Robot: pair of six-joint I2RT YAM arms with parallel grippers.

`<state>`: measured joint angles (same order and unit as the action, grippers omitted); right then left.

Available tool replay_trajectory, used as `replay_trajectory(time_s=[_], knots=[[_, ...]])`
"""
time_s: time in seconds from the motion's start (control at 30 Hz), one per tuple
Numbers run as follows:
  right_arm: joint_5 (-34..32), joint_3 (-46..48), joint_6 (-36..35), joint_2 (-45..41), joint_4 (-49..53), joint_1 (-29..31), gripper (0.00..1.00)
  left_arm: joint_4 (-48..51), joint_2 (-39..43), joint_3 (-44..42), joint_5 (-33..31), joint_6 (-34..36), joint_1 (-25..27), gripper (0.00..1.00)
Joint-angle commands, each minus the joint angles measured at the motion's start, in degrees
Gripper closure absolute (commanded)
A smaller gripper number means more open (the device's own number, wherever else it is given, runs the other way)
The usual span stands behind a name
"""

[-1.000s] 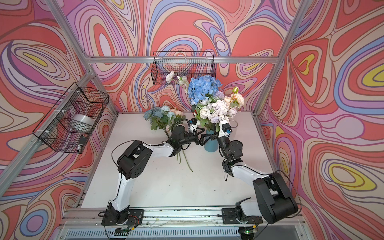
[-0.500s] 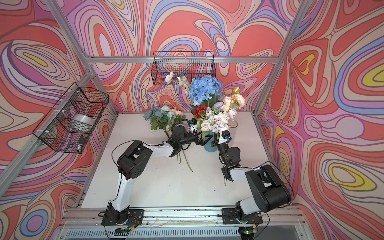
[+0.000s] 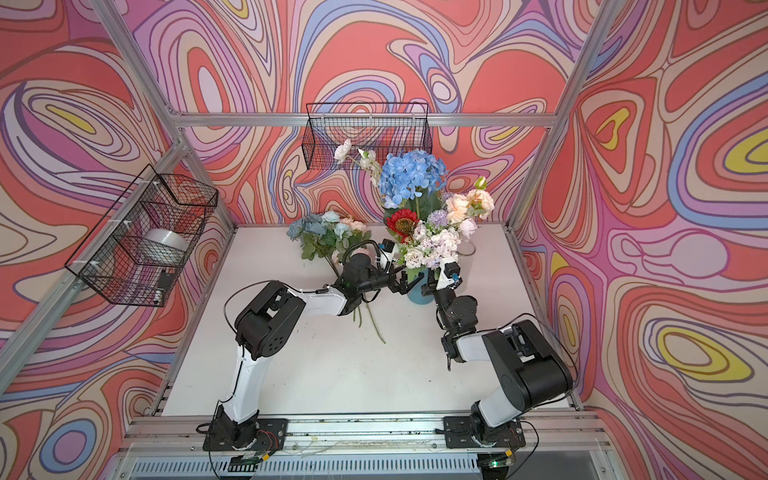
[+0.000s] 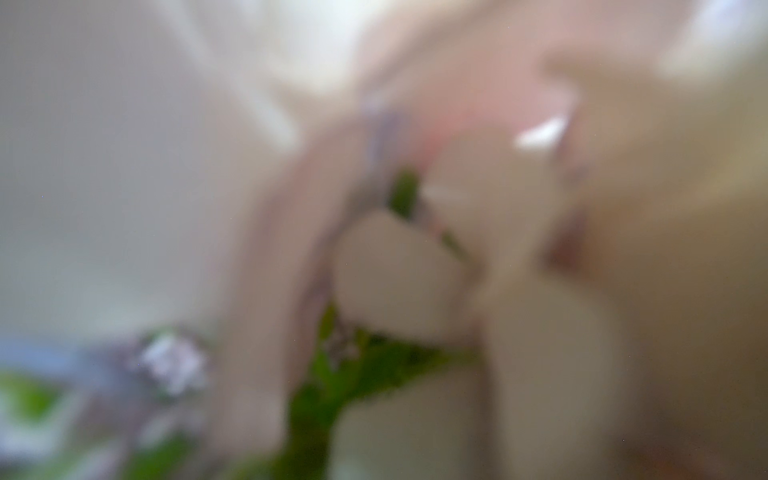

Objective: Arrange the flowers into the vase

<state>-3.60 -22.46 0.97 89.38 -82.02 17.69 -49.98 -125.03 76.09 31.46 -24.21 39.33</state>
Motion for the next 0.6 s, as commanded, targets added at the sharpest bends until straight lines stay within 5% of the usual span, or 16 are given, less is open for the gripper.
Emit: replay_trajectory(time_s=[0.0, 0.07, 0.17, 0.23, 0.47, 0.57], knots=[[0.7, 1.8, 0.8, 1.8, 6.9, 0.1, 1.0, -3.2, 1.2, -1.0, -0.8, -0.1, 0.1, 0.02], [1.8, 2.0, 1.3, 1.3, 6.9, 0.1, 0.86, -3.4, 1.6, -1.6, -1.0, -0.1, 0.1, 0.02], [2.6, 2.7, 3.9, -1.4, 8.3, 0.1, 0.5, -3.7, 2.3, -2.9, -1.4, 0.0, 0.2, 0.02], [3.3, 2.6, 6.8, -4.2, 12.5, 0.0, 0.38, -3.9, 2.7, -3.7, -1.6, 0.0, 0.1, 0.02], [-0.4, 1.5, 10.4, -11.9, 28.4, 5.0, 0.17, -4.4, 4.1, -6.3, -1.7, 0.0, 0.1, 0.02], [-3.7, -0.6, 15.5, -14.8, 39.7, 5.9, 0.16, -4.3, 5.4, -8.2, -2.2, 0.0, 0.1, 0.02]])
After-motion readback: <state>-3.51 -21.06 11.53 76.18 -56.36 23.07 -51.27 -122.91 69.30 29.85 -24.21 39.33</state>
